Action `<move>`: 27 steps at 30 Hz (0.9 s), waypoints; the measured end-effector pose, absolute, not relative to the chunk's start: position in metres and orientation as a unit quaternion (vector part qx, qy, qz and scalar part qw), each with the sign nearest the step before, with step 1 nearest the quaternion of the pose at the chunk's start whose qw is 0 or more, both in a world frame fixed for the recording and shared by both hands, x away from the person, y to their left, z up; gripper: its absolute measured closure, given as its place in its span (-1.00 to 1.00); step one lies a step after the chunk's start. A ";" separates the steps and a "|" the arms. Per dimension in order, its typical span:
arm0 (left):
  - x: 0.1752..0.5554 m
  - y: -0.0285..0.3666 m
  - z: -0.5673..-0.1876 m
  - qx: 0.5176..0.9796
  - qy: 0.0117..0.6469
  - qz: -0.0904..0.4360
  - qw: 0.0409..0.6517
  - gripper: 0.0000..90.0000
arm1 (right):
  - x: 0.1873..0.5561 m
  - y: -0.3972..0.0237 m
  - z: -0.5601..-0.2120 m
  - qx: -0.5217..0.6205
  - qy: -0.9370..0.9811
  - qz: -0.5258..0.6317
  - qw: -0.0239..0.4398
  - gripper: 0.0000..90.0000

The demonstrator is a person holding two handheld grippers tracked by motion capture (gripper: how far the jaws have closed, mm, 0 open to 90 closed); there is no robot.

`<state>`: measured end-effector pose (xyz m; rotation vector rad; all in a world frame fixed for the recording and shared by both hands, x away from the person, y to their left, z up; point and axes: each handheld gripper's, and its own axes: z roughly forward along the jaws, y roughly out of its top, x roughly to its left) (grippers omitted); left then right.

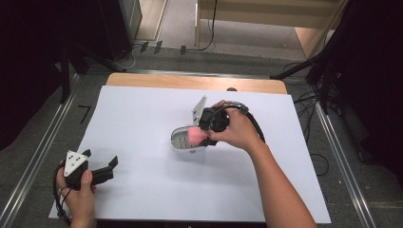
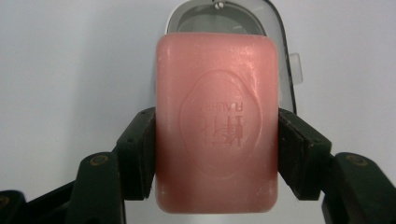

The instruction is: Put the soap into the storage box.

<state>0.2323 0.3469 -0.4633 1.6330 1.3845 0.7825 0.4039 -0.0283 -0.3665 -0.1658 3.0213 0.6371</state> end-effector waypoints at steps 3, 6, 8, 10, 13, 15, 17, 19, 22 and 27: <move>0.232 0.346 -0.463 0.650 0.550 0.314 0.421 -0.99 | 0.407 -0.022 -0.367 -0.056 0.977 0.205 0.021 -0.13; 0.232 0.347 -0.463 0.650 0.550 0.311 0.421 -0.99 | 0.410 -0.016 -0.372 -0.059 0.977 0.204 0.014 -0.14; 0.232 0.347 -0.464 0.649 0.550 0.312 0.423 -0.99 | 0.410 -0.015 -0.373 -0.055 0.978 0.202 0.013 -0.14; 0.232 0.347 -0.463 0.651 0.549 0.313 0.422 -0.99 | 0.411 -0.011 -0.374 -0.056 0.978 0.201 0.014 -0.14; 0.232 0.346 -0.463 0.650 0.549 0.313 0.422 -0.99 | 0.412 -0.007 -0.374 -0.057 0.976 0.208 0.008 -0.14; 0.232 0.346 -0.463 0.651 0.549 0.313 0.421 -0.99 | 0.413 -0.005 -0.375 -0.057 0.977 0.205 0.006 -0.14; 0.232 0.347 -0.463 0.652 0.550 0.312 0.419 -0.99 | 0.414 -0.001 -0.378 -0.059 0.978 0.198 0.003 -0.14; 0.233 0.347 -0.463 0.652 0.552 0.311 0.418 -0.99 | 0.415 0.001 -0.381 -0.063 0.980 0.191 0.002 -0.14; 0.233 0.347 -0.463 0.652 0.551 0.310 0.418 -0.99 | 0.417 0.002 -0.385 -0.057 0.980 0.189 0.002 -0.14; 0.233 0.347 -0.464 0.652 0.552 0.309 0.417 -0.99 | 0.422 0.005 -0.391 -0.057 0.980 0.188 -0.005 -0.14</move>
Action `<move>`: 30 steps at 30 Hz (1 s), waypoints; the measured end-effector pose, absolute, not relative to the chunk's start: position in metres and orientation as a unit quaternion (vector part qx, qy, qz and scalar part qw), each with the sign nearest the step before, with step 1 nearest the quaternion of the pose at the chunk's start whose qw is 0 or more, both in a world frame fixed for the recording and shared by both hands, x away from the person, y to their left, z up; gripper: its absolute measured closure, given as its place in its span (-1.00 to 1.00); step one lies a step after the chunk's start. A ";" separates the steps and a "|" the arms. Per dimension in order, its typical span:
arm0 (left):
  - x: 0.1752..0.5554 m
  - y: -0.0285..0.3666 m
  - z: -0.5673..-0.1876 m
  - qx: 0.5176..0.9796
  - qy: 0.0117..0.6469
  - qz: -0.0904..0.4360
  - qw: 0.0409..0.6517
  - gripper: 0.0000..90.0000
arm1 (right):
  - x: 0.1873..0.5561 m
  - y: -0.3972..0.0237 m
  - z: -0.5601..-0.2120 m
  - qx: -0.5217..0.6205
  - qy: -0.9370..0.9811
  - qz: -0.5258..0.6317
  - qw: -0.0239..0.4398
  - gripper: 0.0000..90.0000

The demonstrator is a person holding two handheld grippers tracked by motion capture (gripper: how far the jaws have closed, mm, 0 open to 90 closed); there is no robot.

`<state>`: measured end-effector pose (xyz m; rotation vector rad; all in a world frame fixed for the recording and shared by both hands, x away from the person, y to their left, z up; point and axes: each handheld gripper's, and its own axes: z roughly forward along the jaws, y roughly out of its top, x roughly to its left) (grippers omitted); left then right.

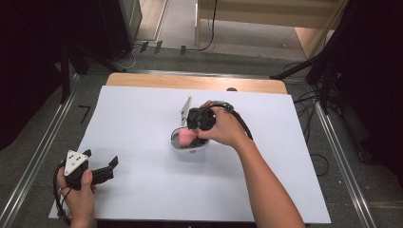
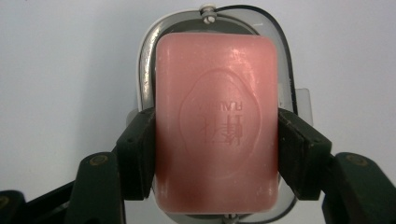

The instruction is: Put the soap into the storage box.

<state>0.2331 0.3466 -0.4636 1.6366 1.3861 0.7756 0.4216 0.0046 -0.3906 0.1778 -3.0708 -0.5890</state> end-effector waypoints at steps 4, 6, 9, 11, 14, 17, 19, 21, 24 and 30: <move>0.233 0.347 -0.463 0.653 0.554 0.308 0.415 -0.99 | 0.422 0.006 -0.392 0.051 -0.981 -0.186 0.015 -0.14; 0.233 0.347 -0.463 0.653 0.553 0.308 0.415 -0.99 | 0.423 0.004 -0.391 0.048 -0.980 -0.194 0.020 -0.11; 0.234 0.347 -0.463 0.654 0.554 0.307 0.414 -0.99 | 0.425 0.001 -0.387 0.040 -0.977 -0.209 0.016 -0.02; 0.234 0.347 -0.464 0.653 0.555 0.307 0.414 -0.99 | 0.425 0.001 -0.386 0.040 -0.977 -0.210 0.021 -0.03; 0.234 0.347 -0.464 0.654 0.554 0.307 0.414 -0.99 | 0.425 -0.001 -0.387 0.040 -0.977 -0.211 0.015 -0.07; 0.234 0.347 -0.464 0.654 0.554 0.307 0.414 -0.99 | 0.424 -0.004 -0.385 0.034 -0.974 -0.223 0.016 -0.07; 0.234 0.346 -0.464 0.655 0.553 0.307 0.412 -0.99 | 0.423 -0.007 -0.383 0.028 -0.974 -0.225 0.014 -0.07; 0.234 0.346 -0.464 0.656 0.553 0.308 0.413 -0.99 | 0.423 -0.011 -0.383 0.022 -0.975 -0.221 0.012 -0.08; 0.234 0.346 -0.464 0.657 0.552 0.308 0.411 -0.99 | 0.423 -0.020 -0.382 0.006 -0.972 -0.234 0.008 -0.09; 0.234 0.346 -0.464 0.657 0.552 0.309 0.410 -0.99 | 0.420 -0.041 -0.384 -0.026 -0.970 -0.243 0.010 -0.16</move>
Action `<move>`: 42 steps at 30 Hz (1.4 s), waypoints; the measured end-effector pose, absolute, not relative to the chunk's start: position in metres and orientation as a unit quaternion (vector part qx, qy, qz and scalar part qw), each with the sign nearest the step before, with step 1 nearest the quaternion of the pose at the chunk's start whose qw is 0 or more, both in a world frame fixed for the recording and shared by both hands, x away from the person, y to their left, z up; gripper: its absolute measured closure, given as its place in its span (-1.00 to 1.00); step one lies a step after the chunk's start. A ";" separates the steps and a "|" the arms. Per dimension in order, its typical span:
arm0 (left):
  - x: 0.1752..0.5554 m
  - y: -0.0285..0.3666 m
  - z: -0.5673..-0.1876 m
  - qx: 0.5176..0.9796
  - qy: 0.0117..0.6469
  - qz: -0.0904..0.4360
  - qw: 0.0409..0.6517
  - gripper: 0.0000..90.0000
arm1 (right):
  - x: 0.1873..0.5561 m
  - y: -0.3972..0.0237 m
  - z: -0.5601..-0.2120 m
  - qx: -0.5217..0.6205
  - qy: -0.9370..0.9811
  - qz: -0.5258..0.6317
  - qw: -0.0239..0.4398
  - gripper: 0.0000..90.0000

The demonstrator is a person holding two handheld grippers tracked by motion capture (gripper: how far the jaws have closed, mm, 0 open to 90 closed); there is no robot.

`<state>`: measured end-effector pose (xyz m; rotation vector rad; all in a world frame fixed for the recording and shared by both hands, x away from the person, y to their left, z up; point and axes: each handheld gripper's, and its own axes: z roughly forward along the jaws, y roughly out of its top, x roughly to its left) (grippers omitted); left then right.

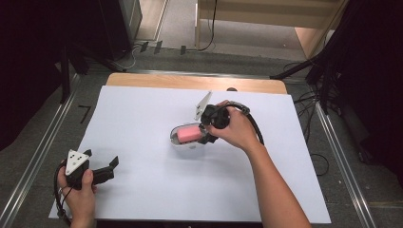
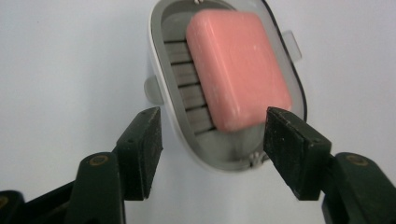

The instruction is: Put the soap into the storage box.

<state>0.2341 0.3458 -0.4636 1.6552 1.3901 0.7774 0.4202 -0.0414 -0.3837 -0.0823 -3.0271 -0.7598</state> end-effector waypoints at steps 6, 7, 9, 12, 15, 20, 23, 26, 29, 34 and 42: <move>0.234 0.345 -0.464 0.657 0.552 0.309 0.410 -0.99 | 0.417 -0.066 -0.390 -0.056 -0.967 -0.250 0.005 -0.26; 0.234 0.345 -0.464 0.658 0.551 0.309 0.409 -0.99 | 0.414 -0.074 -0.392 -0.063 -0.966 -0.252 0.003 -0.29; 0.234 0.345 -0.464 0.658 0.552 0.310 0.408 -0.99 | 0.414 -0.078 -0.393 -0.064 -0.965 -0.255 -0.003 -0.31; 0.235 0.344 -0.464 0.659 0.551 0.310 0.407 -0.99 | 0.410 -0.089 -0.394 -0.080 -0.959 -0.270 -0.012 -0.41; 0.235 0.344 -0.464 0.660 0.551 0.309 0.407 -0.99 | 0.406 -0.099 -0.396 -0.095 -0.954 -0.284 -0.016 -0.51; 0.235 0.345 -0.464 0.659 0.553 0.308 0.408 -0.99 | 0.398 -0.112 -0.401 -0.109 -0.952 -0.286 -0.030 -0.64; 0.235 0.345 -0.464 0.659 0.552 0.308 0.408 -0.99 | 0.393 -0.120 -0.404 -0.122 -0.950 -0.287 -0.037 -0.69; 0.235 0.345 -0.464 0.659 0.552 0.308 0.408 -0.99 | 0.389 -0.129 -0.410 -0.137 -0.946 -0.291 -0.041 -0.71; 0.235 0.345 -0.464 0.659 0.552 0.308 0.408 -0.99 | 0.382 -0.135 -0.417 -0.153 -0.947 -0.272 -0.079 -0.71; 0.235 0.345 -0.464 0.659 0.552 0.309 0.408 -0.99 | 0.374 -0.149 -0.426 -0.165 -0.942 -0.285 -0.062 -0.71; 0.235 0.344 -0.464 0.659 0.551 0.309 0.408 -0.99 | 0.361 -0.169 -0.432 -0.186 -0.932 -0.307 -0.060 -0.71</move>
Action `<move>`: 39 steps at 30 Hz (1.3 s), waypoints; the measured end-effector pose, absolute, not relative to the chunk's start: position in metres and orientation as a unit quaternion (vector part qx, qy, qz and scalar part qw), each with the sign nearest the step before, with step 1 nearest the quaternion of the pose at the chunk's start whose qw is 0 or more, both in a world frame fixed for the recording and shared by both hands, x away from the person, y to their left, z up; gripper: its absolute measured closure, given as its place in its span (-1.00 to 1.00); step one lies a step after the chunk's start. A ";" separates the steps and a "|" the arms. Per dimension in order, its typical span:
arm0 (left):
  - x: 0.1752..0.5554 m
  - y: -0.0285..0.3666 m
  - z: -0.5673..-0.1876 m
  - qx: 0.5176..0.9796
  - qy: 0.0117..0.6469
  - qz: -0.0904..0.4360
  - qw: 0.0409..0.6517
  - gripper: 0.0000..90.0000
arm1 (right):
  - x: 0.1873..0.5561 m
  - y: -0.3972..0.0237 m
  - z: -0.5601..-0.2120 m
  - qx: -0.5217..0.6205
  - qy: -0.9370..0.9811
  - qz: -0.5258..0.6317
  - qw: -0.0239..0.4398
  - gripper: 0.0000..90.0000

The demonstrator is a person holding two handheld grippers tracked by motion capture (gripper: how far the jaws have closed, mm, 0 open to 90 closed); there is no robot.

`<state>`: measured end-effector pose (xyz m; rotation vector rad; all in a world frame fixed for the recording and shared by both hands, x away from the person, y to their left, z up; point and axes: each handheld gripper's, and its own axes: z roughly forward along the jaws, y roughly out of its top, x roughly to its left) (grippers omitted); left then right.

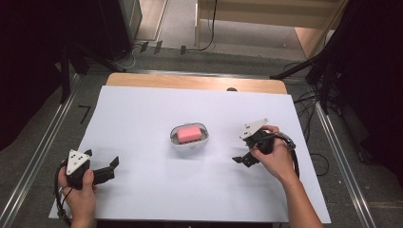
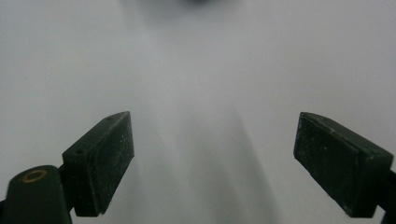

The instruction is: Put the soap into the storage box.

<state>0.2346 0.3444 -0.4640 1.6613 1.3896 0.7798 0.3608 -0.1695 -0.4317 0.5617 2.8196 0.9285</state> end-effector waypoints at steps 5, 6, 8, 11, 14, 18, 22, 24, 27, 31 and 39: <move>0.235 0.344 -0.464 0.659 0.551 0.310 0.407 -0.99 | 0.352 -0.181 -0.435 0.192 0.928 0.313 0.063 -0.71; 0.235 0.344 -0.464 0.660 0.551 0.309 0.408 -0.99 | 0.350 -0.184 -0.437 0.195 0.927 0.315 0.060 -0.71; 0.235 0.344 -0.464 0.660 0.551 0.309 0.406 -0.99 | 0.348 -0.190 -0.439 0.200 0.925 0.317 0.056 -0.71; 0.235 0.344 -0.464 0.661 0.551 0.309 0.406 -0.99 | 0.344 -0.199 -0.443 0.210 0.921 0.323 0.059 -0.71; 0.235 0.344 -0.464 0.661 0.550 0.309 0.405 -0.99 | 0.340 -0.209 -0.446 0.222 0.915 0.332 0.060 -0.71; 0.235 0.344 -0.464 0.662 0.550 0.308 0.405 -0.99 | 0.335 -0.222 -0.449 0.231 0.908 0.345 0.062 -0.71; 0.235 0.344 -0.464 0.663 0.549 0.310 0.404 -0.99 | 0.326 -0.237 -0.454 0.247 0.895 0.365 0.065 -0.71; 0.234 0.343 -0.464 0.663 0.548 0.310 0.404 -0.99 | 0.322 -0.244 -0.457 0.254 0.890 0.372 0.066 -0.71; 0.234 0.343 -0.464 0.663 0.548 0.311 0.404 -0.99 | 0.315 -0.255 -0.463 0.266 0.883 0.380 0.068 -0.71; 0.234 0.343 -0.464 0.664 0.548 0.311 0.403 -0.99 | 0.308 -0.267 -0.467 0.281 0.874 0.389 0.073 -0.71; 0.234 0.343 -0.464 0.664 0.546 0.313 0.404 -0.99 | 0.290 -0.293 -0.475 0.310 0.852 0.414 0.078 -0.71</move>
